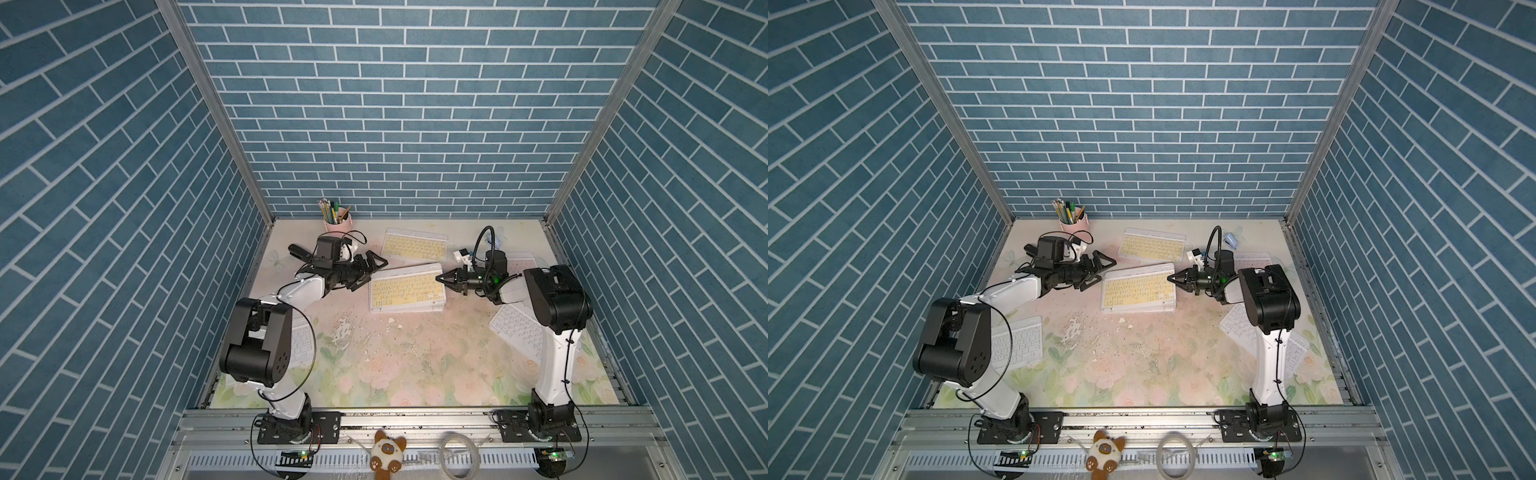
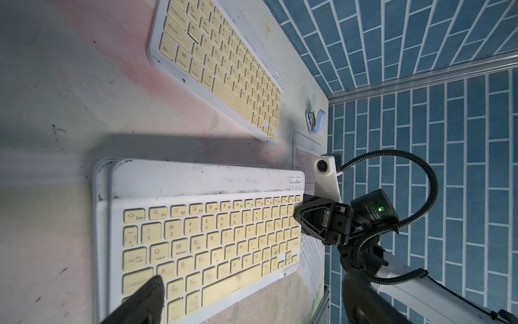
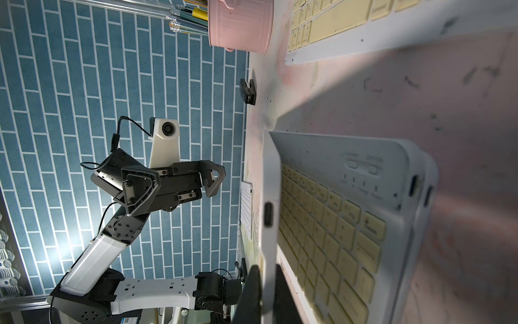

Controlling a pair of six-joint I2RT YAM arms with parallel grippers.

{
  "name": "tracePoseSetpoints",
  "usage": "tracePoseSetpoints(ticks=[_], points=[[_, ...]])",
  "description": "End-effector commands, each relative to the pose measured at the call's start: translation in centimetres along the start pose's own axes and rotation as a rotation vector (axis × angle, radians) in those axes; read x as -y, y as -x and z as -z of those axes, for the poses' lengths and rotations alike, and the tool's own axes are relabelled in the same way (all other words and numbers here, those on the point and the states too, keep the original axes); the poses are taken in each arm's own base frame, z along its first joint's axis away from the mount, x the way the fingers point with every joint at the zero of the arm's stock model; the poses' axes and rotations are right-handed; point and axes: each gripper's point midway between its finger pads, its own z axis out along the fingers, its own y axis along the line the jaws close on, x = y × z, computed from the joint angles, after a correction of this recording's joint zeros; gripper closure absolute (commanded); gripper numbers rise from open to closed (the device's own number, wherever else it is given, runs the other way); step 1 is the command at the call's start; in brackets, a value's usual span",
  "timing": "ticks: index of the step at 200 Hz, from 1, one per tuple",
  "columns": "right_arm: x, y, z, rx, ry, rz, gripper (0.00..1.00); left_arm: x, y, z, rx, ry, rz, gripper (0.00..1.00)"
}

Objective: Stack the numeric keypads
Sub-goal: Place the numeric keypad at the numeric keypad.

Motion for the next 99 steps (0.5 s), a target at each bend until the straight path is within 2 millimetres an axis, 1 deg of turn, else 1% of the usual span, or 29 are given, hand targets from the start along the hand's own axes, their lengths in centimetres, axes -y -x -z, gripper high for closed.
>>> tracePoseSetpoints(ticks=[1,58,99], points=[[-0.3,0.2,0.1,-0.025,0.014,0.044,0.82,0.7,0.4,-0.4,-0.008,-0.009,-0.03,0.0],[0.9,0.1,0.6,-0.016,-0.05,0.027,0.75,0.8,0.2,-0.6,-0.019,-0.007,-0.031,0.0],[1.6,-0.2,1.1,-0.031,-0.15,0.027,0.72,1.0,0.0,-0.7,-0.027,-0.011,-0.032,0.0]])
